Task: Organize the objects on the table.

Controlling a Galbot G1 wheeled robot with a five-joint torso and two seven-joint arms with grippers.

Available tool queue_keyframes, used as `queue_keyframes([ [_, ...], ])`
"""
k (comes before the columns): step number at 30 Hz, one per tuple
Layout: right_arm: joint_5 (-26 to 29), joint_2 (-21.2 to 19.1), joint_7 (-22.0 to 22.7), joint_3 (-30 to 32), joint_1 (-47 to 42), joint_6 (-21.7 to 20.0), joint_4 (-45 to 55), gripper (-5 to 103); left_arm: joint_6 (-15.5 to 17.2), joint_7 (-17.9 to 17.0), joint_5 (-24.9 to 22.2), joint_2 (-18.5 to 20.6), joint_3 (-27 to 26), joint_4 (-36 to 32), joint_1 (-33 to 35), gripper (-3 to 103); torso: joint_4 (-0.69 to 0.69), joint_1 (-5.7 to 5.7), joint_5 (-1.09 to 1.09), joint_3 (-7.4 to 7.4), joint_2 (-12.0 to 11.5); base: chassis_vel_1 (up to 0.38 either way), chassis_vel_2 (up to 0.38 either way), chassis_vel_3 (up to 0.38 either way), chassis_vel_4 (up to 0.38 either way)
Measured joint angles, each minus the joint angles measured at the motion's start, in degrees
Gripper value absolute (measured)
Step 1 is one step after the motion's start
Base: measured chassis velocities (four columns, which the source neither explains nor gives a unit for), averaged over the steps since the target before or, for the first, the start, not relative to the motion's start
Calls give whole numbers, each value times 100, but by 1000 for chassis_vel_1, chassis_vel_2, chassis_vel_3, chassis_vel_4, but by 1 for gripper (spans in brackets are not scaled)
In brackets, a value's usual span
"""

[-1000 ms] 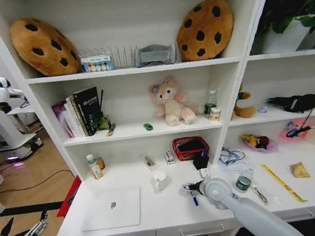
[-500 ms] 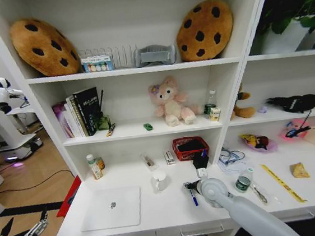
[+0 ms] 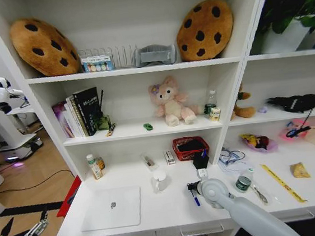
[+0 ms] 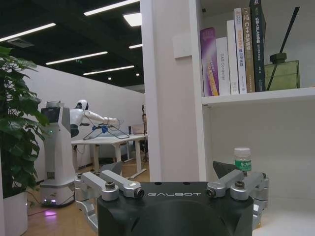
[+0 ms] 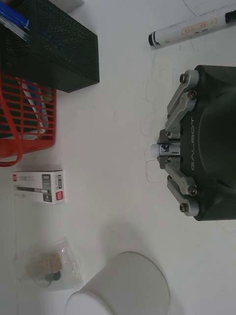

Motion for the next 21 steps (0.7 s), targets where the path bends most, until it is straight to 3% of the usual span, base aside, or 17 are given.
queue_keyframes([
  [2,-204,-8,-104,107,-63,-1,93,12,0,0,0,0,0,0,0,100,0,0,0,0,0,0,0,0,0],
  [4,-1382,-20,-701,386,-313,477,286,12,0,0,0,0,0,0,0,100,0,0,-1,0,0,0,0,0,0],
  [5,-1382,-20,-701,386,-313,477,286,12,0,0,0,0,0,0,0,100,0,0,-1,0,0,0,0,0,0],
  [6,-2486,-20,-1295,606,-525,1233,317,12,0,-1,0,0,0,0,0,100,0,0,-1,0,0,0,0,0,0],
  [7,-3162,-15,-1633,752,-683,1706,328,12,0,0,0,0,0,0,0,100,0,0,-2,0,0,0,0,0,0],
  [8,-3162,-15,-1633,752,-683,1706,328,12,0,0,0,0,0,0,0,100,0,0,-2,0,0,0,0,0,0],
  [9,-3765,13,-1952,911,-847,2234,310,12,0,0,0,0,0,0,0,100,-2,0,-1,-1,0,0,0,0,0],
  [11,-4427,106,-2317,1123,-973,3062,101,12,0,0,0,0,0,0,0,100,-2,0,-2,-1,0,0,0,0,0],
  [12,-4427,106,-2317,1123,-973,3062,101,12,0,0,0,0,0,0,0,100,-2,0,-2,-1,0,0,0,0,0],
  [15,-4837,334,-2601,1273,-860,4179,-430,12,0,0,0,0,0,0,0,100,0,0,0,-1,0,0,0,0,0],
  [16,-4837,334,-2601,1273,-860,4179,-430,12,0,0,0,0,0,0,0,100,0,0,0,-1,0,0,0,0,0],
  [18,-4907,459,-2695,1329,-711,4614,-735,12,0,0,0,0,0,0,0,100,1,0,-1,-1,0,0,0,0,0],
  [21,-4977,560,-2800,1343,-550,4945,-1082,12,0,0,0,0,0,0,0,100,0,0,-1,-1,0,0,0,0,0],
])
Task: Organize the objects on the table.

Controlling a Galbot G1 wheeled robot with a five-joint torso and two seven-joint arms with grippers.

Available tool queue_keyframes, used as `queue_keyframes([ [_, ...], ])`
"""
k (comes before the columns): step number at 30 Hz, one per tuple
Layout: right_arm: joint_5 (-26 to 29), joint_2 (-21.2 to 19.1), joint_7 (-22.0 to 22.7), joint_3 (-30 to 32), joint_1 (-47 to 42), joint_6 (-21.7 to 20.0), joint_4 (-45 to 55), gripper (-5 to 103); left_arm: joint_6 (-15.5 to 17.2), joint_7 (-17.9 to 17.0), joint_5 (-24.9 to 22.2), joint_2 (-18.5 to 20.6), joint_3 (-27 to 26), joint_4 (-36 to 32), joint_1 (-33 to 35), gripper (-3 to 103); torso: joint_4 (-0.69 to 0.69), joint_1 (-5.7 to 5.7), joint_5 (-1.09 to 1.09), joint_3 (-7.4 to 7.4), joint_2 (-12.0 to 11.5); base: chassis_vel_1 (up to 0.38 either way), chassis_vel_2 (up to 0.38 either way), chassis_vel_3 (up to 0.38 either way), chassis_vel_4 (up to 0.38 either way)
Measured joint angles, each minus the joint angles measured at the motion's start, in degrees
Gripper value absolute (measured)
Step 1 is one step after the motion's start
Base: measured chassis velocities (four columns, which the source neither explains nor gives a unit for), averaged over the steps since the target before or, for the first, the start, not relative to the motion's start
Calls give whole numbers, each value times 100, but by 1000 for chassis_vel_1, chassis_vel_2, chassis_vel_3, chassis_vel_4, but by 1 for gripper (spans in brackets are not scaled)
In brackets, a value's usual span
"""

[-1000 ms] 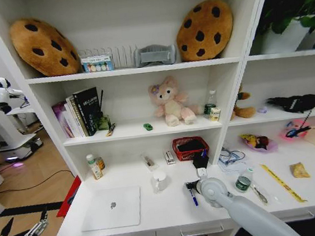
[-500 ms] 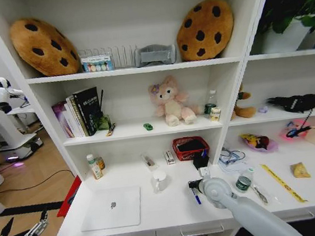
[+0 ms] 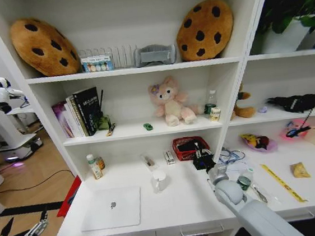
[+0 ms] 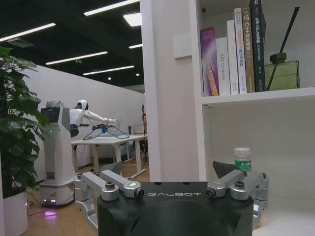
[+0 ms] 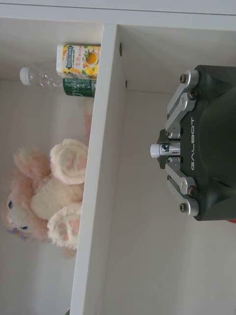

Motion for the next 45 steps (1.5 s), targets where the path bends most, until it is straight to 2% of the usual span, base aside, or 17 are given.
queue_keyframes([
  [6,-137,178,-175,-23,340,362,-693,12,0,0,0,0,0,0,0,100,0,0,0,0,0,0,0,0,0],
  [12,-218,348,-238,-126,838,557,-1472,12,0,0,0,0,0,0,0,100,0,0,0,0,0,0,0,0,0],
  [23,-213,431,-293,-223,1114,580,-1901,12,0,0,0,0,0,0,0,100,-1,0,0,0,0,0,0,0,0],
  [24,-208,469,-315,-232,1138,580,-1966,8,0,0,0,0,0,0,0,100,0,0,0,0,0,0,0,0,0],
  [26,-200,493,-318,-242,1147,580,-2001,12,0,0,0,0,0,0,0,100,0,0,0,0,0,0,0,0,0],
  [28,-185,497,-317,-251,1137,577,-2002,22,1,0,0,0,0,0,0,100,0,0,0,0,0,0,0,0,0],
  [31,-161,473,-315,-252,1094,553,-1955,27,0,0,0,0,0,0,0,100,0,0,0,0,0,0,0,0,0],
  [33,-98,397,-283,-238,994,488,-1806,38,0,0,0,0,0,0,0,100,0,0,0,0,0,0,0,0,0],
  [36,-28,319,-243,-215,888,420,-1631,43,1,0,0,0,0,0,0,100,0,0,0,0,0,0,0,0,0],
  [37,-7,231,-199,-186,765,371,-1428,49,0,0,0,0,0,0,0,100,0,0,0,0,1,0,0,0,0],
  [38,16,152,-145,-165,637,312,-1185,60,0,0,0,0,0,0,0,100,-1,0,0,0,1,0,0,0,0],
  [40,31,107,-114,-150,563,272,-1031,60,0,0,0,0,0,0,0,100,-1,0,0,0,1,0,0,0,0],
  [42,130,-48,48,-82,200,98,-334,71,0,1,0,0,0,0,0,100,0,0,-1,0,1,0,0,0,0],
  [43,130,-48,48,-82,200,98,-334,71,0,1,0,0,0,0,0,100,0,0,-1,0,1,0,0,0,0],
  [44,232,-135,177,-10,-91,-97,151,82,0,0,0,0,0,0,0,100,0,0,0,0,1,0,0,0,0],
  [45,295,-187,267,71,-337,-239,487,82,0,1,0,0,0,0,0,100,0,0,-2,-1,1,0,0,0,0],
])
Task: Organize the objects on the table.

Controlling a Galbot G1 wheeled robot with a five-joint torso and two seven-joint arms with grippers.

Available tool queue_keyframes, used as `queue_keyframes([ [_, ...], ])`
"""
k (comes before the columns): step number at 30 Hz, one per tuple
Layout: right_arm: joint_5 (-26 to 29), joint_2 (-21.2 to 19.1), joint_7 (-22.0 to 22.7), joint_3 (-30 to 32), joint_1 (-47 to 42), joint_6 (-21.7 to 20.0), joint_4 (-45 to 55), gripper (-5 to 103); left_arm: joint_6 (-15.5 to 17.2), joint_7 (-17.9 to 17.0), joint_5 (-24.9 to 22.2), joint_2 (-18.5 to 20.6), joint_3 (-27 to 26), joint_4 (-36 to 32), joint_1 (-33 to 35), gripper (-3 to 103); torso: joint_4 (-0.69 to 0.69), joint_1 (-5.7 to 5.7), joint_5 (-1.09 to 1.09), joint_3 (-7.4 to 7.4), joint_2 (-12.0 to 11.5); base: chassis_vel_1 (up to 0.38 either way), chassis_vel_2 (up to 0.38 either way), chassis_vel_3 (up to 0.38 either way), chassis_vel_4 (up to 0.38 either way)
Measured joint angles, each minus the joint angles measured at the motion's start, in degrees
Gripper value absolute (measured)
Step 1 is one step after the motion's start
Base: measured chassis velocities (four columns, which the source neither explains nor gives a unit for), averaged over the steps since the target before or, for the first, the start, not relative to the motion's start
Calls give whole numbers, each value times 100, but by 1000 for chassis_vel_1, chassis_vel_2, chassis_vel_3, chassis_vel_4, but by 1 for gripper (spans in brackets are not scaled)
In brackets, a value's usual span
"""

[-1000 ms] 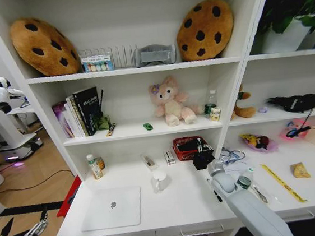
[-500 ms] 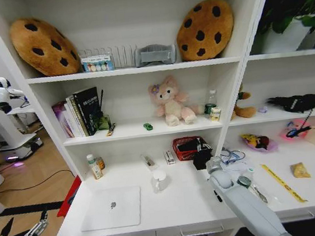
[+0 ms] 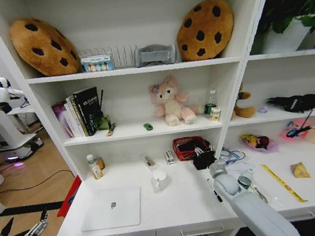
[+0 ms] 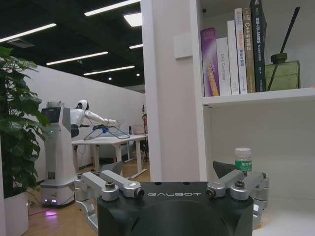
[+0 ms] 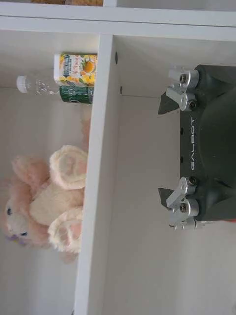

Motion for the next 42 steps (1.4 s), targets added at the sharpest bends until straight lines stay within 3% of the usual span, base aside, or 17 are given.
queue_keyframes([
  [3,44,-48,76,94,-272,-139,295,86,0,-2,0,0,0,0,0,100,0,0,0,0,0,0,0,0,0],
  [4,68,-109,148,240,-641,-353,612,96,0,-1,0,0,0,0,0,100,-2,0,2,0,0,0,0,0,0],
  [5,69,-152,181,427,-1011,-578,881,99,0,0,0,0,0,0,0,100,-1,0,1,0,0,0,0,0,0],
  [6,69,-152,181,427,-1011,-578,881,99,0,0,0,0,0,0,0,100,-1,0,1,0,0,0,0,0,0],
  [8,113,-174,183,790,-1576,-1046,1136,100,0,0,0,0,0,0,0,100,-3,0,1,0,0,0,0,0,0],
  [12,494,-197,215,1143,-1901,-1702,1175,100,0,0,0,0,0,0,0,100,-3,-1,2,0,0,0,0,0,0],
  [13,494,-197,215,1143,-1901,-1702,1175,100,0,0,0,0,0,0,0,100,-3,-1,2,0,0,0,0,0,0],
  [16,1446,-265,382,1273,-1829,-2563,1230,100,0,0,0,0,0,0,0,100,-1,-1,2,0,0,0,0,0,0],
  [17,1446,-265,382,1273,-1829,-2563,1230,100,0,0,0,0,0,0,0,100,-1,-1,2,0,0,0,0,0,0],
  [19,2220,-334,508,1245,-1597,-3212,1167,100,0,0,0,0,0,0,0,100,0,-1,1,0,0,0,0,0,0],
  [20,2220,-334,508,1245,-1597,-3212,1167,100,0,0,0,0,0,0,0,100,0,-1,1,0,0,0,0,0,0],
  [22,2830,-374,727,1157,-1247,-3878,1000,100,0,0,0,0,0,0,0,100,0,0,2,1,0,0,0,0,0],
  [23,2830,-374,727,1157,-1247,-3878,1000,100,0,0,0,0,0,0,0,100,0,0,2,1,0,0,0,0,0],
  [25,3205,-425,932,1046,-981,-4259,834,100,0,0,0,0,0,0,0,100,1,0,1,1,-1,0,0,0,0],
  [31,3497,-507,974,938,-812,-4421,535,100,0,0,0,0,0,0,0,100,-1,0,2,1,-1,0,0,0,0],
  [38,3440,-563,849,682,-564,-4387,289,102,0,0,0,0,0,0,0,100,-1,0,1,1,-1,0,0,0,0],
  [42,3342,-611,840,499,-388,-4377,201,92,0,0,0,0,0,0,0,100,0,0,1,1,-1,0,0,0,0],
])
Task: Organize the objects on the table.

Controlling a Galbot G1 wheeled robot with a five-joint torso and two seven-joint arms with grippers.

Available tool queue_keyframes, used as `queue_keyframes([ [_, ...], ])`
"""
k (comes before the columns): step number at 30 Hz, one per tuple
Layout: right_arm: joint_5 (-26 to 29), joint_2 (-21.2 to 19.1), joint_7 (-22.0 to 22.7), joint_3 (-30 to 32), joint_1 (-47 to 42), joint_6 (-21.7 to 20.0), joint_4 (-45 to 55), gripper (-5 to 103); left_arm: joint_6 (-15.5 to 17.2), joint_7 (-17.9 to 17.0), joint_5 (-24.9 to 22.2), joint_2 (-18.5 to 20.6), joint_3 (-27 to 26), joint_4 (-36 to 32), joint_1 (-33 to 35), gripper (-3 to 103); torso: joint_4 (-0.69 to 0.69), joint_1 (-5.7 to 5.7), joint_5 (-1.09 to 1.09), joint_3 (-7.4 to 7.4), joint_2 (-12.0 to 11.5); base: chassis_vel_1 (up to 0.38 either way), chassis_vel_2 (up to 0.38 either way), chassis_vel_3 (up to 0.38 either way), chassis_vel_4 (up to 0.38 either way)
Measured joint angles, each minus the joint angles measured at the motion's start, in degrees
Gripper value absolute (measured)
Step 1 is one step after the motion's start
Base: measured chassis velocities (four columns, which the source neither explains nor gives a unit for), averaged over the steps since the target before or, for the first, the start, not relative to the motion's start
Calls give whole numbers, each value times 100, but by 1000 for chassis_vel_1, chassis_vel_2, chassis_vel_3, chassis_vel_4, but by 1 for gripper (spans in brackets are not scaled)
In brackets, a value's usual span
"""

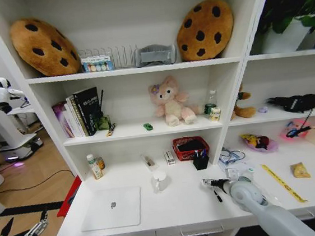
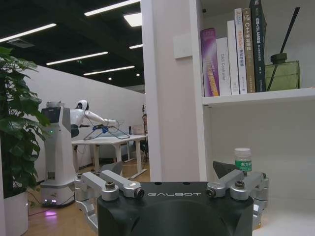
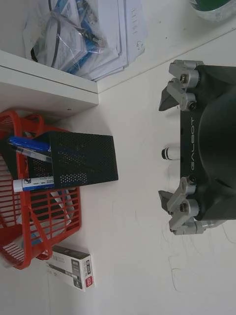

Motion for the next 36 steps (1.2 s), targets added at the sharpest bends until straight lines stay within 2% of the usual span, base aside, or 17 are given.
queue_keyframes([
  [1,0,0,0,0,0,0,0,92,0,0,0,0,0,0,0,100,0,0,0,0,0,0,0,0,0],
  [5,-34,-55,-1,-96,58,-13,-76,71,0,0,0,0,0,0,0,100,0,0,0,0,0,0,0,0,0],
  [7,-41,-65,-2,-110,43,-16,-90,71,0,0,0,0,0,0,0,100,0,0,0,0,0,0,0,0,0],
  [9,-50,-67,-12,-122,10,-20,-123,59,0,0,0,0,0,0,0,100,-1,0,0,0,0,0,0,0,0],
  [10,-50,-67,-12,-122,10,-20,-123,59,0,0,0,0,0,0,0,100,-1,0,0,0,0,0,0,0,0],
  [13,-69,-48,-18,-153,9,-29,-178,43,0,0,0,0,0,0,0,100,-1,0,0,0,0,0,0,0,0],
  [16,-88,-34,-23,-174,31,-21,-194,37,0,0,0,0,0,0,0,100,-1,0,-1,0,0,0,0,0,0],
  [17,-107,-33,-36,-197,57,-18,-195,27,0,0,0,0,0,0,0,100,-1,0,0,0,0,0,0,0,0],
  [19,-114,-35,-45,-207,70,-18,-195,27,0,0,0,0,0,0,0,100,-1,0,0,0,0,0,0,0,0],
  [21,-138,-44,-73,-224,132,-3,-196,16,0,0,0,0,0,0,0,100,0,0,0,0,0,0,0,0,0],
  [24,-136,-45,-83,-226,169,9,-212,10,0,0,0,0,0,0,0,100,0,0,0,0,0,0,0,0,0],
  [32,-237,-61,-171,-183,129,102,-175,10,0,0,0,0,0,0,0,100,0,0,1,0,0,0,0,0,0],
  [33,-431,-58,-312,-151,84,288,-136,10,0,0,0,0,0,0,0,100,-1,0,1,0,0,0,0,0,0],
  [34,-819,-50,-579,-122,50,648,-89,10,0,0,0,0,0,0,0,100,-1,0,0,0,0,0,0,0,0],
  [35,-819,-50,-579,-122,50,648,-89,10,0,0,0,0,0,0,0,100,-1,0,0,0,0,0,0,0,0],
  [36,-1144,-44,-754,-117,45,961,-70,10,0,0,0,0,0,0,0,100,-1,0,0,0,0,0,0,0,0],
])
